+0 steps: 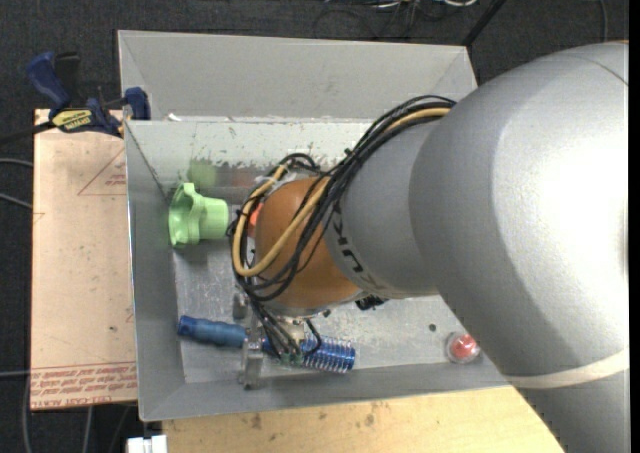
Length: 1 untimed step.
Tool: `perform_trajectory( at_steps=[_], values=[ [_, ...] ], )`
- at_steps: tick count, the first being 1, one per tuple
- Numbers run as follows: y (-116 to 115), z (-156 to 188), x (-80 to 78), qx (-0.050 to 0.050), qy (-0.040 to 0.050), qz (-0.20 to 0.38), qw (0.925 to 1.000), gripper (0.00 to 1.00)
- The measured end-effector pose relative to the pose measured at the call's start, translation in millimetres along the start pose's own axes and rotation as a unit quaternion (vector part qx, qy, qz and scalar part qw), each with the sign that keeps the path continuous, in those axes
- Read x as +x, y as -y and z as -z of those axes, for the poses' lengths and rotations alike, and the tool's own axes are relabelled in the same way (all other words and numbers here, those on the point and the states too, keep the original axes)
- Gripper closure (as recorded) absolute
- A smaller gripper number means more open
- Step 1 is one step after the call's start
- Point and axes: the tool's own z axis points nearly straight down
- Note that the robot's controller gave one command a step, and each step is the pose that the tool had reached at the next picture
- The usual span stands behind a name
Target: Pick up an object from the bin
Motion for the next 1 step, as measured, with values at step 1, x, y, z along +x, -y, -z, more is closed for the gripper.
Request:
perform_trajectory(
  at_steps=[1],
  values=[
    [-0.3,0.4,-1.4,-0.001,0.0017,0.000,1.0000,0.00]
  ],
)
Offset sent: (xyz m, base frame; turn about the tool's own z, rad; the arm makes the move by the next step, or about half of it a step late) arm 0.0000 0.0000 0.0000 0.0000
